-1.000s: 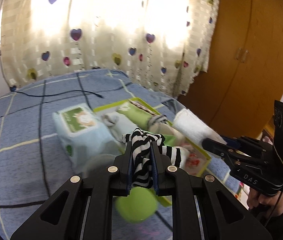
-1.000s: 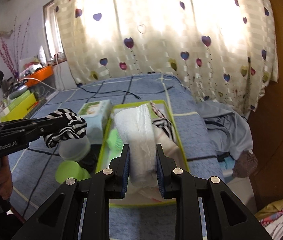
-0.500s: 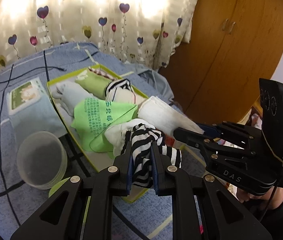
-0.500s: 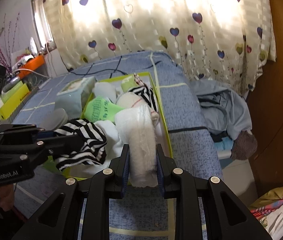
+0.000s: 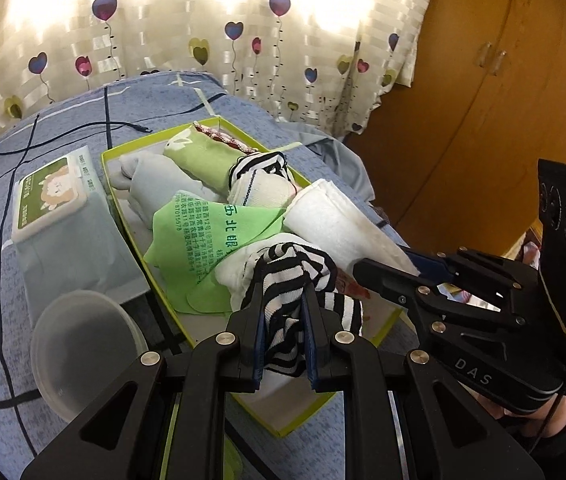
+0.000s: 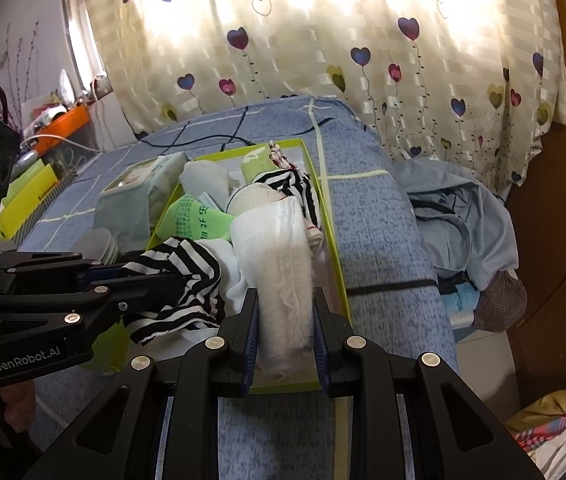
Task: Organize soft objects
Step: 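Lower the cloth and striped sock into the tray and open both tools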
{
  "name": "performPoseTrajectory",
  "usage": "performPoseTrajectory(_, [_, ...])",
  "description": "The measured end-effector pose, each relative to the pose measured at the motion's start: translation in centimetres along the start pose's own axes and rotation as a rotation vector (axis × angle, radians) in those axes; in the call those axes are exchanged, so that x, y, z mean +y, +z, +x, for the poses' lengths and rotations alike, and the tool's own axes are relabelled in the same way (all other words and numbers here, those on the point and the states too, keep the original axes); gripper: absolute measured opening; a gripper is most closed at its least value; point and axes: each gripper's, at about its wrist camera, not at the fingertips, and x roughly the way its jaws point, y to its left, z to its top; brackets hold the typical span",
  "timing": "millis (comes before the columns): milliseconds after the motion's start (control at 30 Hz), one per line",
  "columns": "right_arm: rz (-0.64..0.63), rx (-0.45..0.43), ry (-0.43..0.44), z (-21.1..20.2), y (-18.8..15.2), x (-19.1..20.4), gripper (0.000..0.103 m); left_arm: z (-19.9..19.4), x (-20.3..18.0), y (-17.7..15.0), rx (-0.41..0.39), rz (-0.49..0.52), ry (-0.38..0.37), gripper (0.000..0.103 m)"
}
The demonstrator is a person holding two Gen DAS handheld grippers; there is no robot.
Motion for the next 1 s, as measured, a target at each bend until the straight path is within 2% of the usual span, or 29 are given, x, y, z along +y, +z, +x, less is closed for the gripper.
performPoseTrajectory(100, [-0.024,0.008,0.017,0.1,0.1,0.4,0.027,-0.1,0.0,-0.2,0.005,0.000,-0.008,0.016])
performPoseTrajectory(167, [-0.039,0.012,0.033,-0.1,-0.2,0.7,0.041,-0.3,-0.1,-0.4,0.010,0.004,-0.025,0.017])
performPoseTrajectory(200, [-0.041,0.012,0.036,-0.2,-0.3,0.8,0.051,-0.3,-0.1,-0.5,0.013,0.008,-0.031,0.017])
performPoseTrajectory(233, [-0.045,0.010,0.034,-0.4,-0.4,0.9,0.055,-0.4,-0.2,-0.6,0.015,0.012,-0.034,0.018])
performPoseTrajectory(400, [-0.051,-0.012,0.018,-1.2,-0.5,1.0,0.057,-1.1,-0.3,-1.1,0.009,0.012,-0.039,0.023])
performPoseTrajectory(600, [-0.031,-0.074,0.026,-2.8,-0.2,0.7,0.056,-2.3,0.4,-1.3,-0.027,-0.008,-0.031,0.024])
performPoseTrajectory(667, [-0.027,-0.092,0.022,-3.0,-0.1,0.7,0.035,-2.6,0.5,-1.1,-0.039,-0.011,-0.024,0.024])
performPoseTrajectory(700, [-0.024,-0.089,0.017,-2.9,0.0,0.6,0.009,-2.7,0.7,-1.0,-0.046,-0.012,-0.019,0.024])
performPoseTrajectory(733, [-0.018,-0.081,0.011,-2.6,0.0,0.5,0.002,-2.9,0.8,-0.9,-0.051,-0.015,-0.014,0.024])
performPoseTrajectory(1000, [-0.013,-0.016,0.025,-0.2,0.2,0.8,0.002,-2.7,1.4,-0.6,-0.042,-0.020,-0.002,0.024])
